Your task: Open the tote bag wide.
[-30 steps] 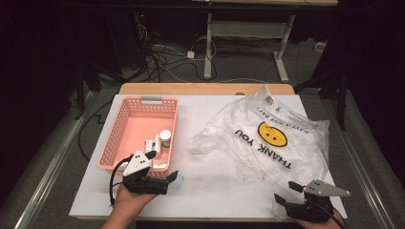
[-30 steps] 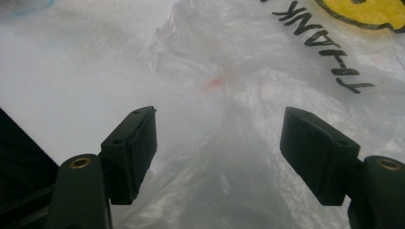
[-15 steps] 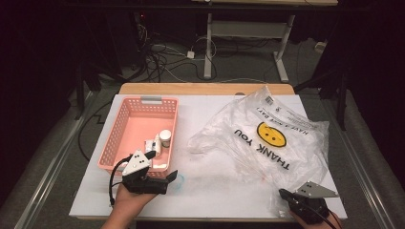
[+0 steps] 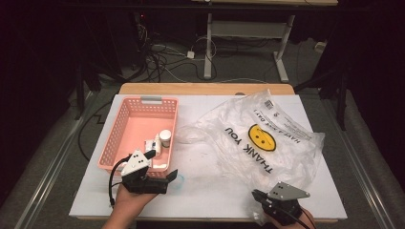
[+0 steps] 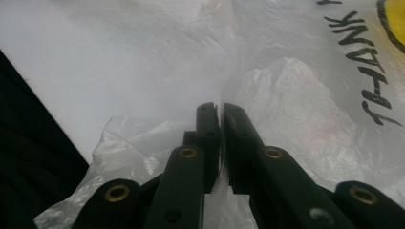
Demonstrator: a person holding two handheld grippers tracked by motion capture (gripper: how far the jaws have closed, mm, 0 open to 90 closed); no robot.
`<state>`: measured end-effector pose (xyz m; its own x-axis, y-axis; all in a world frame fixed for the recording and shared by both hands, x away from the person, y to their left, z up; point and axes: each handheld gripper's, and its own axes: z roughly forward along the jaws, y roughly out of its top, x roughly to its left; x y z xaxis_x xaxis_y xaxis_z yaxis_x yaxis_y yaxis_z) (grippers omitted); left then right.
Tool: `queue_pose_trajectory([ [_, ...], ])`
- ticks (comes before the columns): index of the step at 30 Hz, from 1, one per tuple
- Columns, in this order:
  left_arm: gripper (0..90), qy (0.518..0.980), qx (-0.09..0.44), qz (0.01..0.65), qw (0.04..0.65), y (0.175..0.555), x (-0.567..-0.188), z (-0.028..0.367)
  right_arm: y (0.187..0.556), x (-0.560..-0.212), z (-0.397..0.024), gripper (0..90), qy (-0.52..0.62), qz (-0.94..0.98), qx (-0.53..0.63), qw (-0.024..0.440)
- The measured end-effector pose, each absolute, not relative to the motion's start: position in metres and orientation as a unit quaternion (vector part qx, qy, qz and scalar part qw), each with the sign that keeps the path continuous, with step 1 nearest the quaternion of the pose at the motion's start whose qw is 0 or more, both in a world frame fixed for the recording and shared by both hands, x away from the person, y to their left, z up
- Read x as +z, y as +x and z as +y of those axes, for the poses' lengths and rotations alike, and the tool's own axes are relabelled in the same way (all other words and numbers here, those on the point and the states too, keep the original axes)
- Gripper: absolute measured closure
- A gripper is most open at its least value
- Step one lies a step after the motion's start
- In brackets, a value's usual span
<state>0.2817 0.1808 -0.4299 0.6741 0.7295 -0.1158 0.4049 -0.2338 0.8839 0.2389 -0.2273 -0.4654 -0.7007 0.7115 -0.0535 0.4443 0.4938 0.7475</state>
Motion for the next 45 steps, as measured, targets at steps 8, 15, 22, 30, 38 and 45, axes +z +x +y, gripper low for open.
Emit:
queue_pose_trajectory([
  [8,0.0,0.767,0.171,0.372,0.494,0.282,-0.43,0.181,0.235,-0.457,-0.222,60.4,0.329,0.836,0.403,0.173],
  [15,0.0,0.772,0.179,0.37,0.485,0.282,-0.432,0.178,0.238,-0.44,-0.241,33.5,0.341,0.799,0.461,0.182],
  [22,0.0,0.772,0.177,0.369,0.486,0.281,-0.433,0.177,0.251,-0.439,-0.25,16.1,0.351,0.785,0.473,0.194],
  [30,0.0,0.776,0.174,0.37,0.48,0.281,-0.429,0.175,0.266,-0.442,-0.249,0.0,0.364,0.78,0.468,0.202],
  [38,0.0,0.768,0.19,0.375,0.482,0.279,-0.429,0.177,0.28,-0.437,-0.25,0.0,0.364,0.779,0.464,0.211],
  [45,0.0,0.772,0.179,0.38,0.477,0.279,-0.427,0.176,0.303,-0.435,-0.239,0.0,0.358,0.789,0.454,0.207],
])
